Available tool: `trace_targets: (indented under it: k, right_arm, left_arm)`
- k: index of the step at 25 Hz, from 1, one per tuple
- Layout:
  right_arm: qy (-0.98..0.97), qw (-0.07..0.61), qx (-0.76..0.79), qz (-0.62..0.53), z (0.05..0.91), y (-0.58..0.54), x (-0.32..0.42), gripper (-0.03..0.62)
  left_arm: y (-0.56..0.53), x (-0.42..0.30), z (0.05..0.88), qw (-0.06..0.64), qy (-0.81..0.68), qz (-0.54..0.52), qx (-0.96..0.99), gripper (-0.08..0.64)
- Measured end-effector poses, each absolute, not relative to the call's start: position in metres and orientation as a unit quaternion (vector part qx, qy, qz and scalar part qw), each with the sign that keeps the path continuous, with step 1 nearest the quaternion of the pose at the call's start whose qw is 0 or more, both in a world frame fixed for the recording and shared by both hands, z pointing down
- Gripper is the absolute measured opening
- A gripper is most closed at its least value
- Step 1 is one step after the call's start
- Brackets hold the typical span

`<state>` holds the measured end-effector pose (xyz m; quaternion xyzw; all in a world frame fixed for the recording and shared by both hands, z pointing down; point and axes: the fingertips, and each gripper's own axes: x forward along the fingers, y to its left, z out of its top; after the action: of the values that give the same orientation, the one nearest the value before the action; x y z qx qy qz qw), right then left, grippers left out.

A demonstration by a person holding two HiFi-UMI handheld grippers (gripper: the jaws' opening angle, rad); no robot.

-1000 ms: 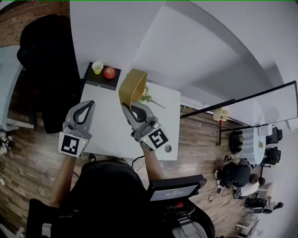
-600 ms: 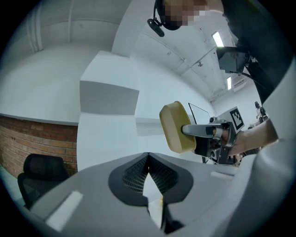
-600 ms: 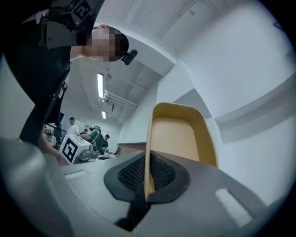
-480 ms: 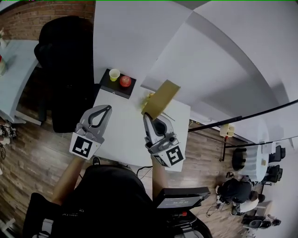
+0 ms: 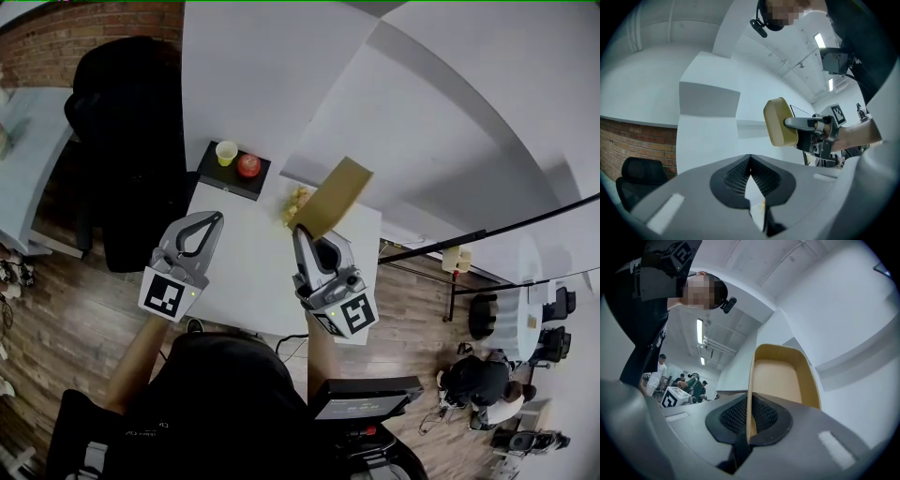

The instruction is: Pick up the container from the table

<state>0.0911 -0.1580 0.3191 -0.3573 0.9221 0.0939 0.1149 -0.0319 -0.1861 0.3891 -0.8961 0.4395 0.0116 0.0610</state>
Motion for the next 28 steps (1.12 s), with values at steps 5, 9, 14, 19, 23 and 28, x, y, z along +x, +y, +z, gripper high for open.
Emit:
trace_targets:
  k: [5, 9, 14, 19, 23, 28]
  right_arm:
    - [0.918, 0.122, -0.364, 0.096, 0.313, -0.16, 0.097, 0.021]
    - [0.919, 0.12, -0.364, 0.094, 0.312, -0.166, 0.096, 0.021]
    - [0.919, 0.123, -0.361, 0.096, 0.308, -0.173, 0.092, 0.021]
    - [0.92, 0.126, -0.356, 0.102, 0.302, -0.182, 0.09, 0.021]
    - [0.922, 0.127, -0.35, 0.104, 0.301, -0.185, 0.081, 0.021]
    - [0.922, 0.127, -0.349, 0.11, 0.3, -0.19, 0.079, 0.021]
  left_arm:
    - [-0.19, -0.028, 0.389, 0.06, 0.434, 0.017, -0.899, -0.003]
    - [-0.195, -0.03, 0.392, 0.055, 0.435, 0.015, -0.899, -0.003]
    - [-0.202, -0.034, 0.392, 0.051, 0.438, 0.016, -0.898, -0.003]
    - [-0.212, -0.035, 0.392, 0.053, 0.438, 0.014, -0.897, -0.003]
    - [-0.21, -0.044, 0.393, 0.049, 0.445, 0.016, -0.894, -0.003]
    - [-0.215, -0.047, 0.395, 0.04, 0.446, 0.017, -0.894, -0.003]
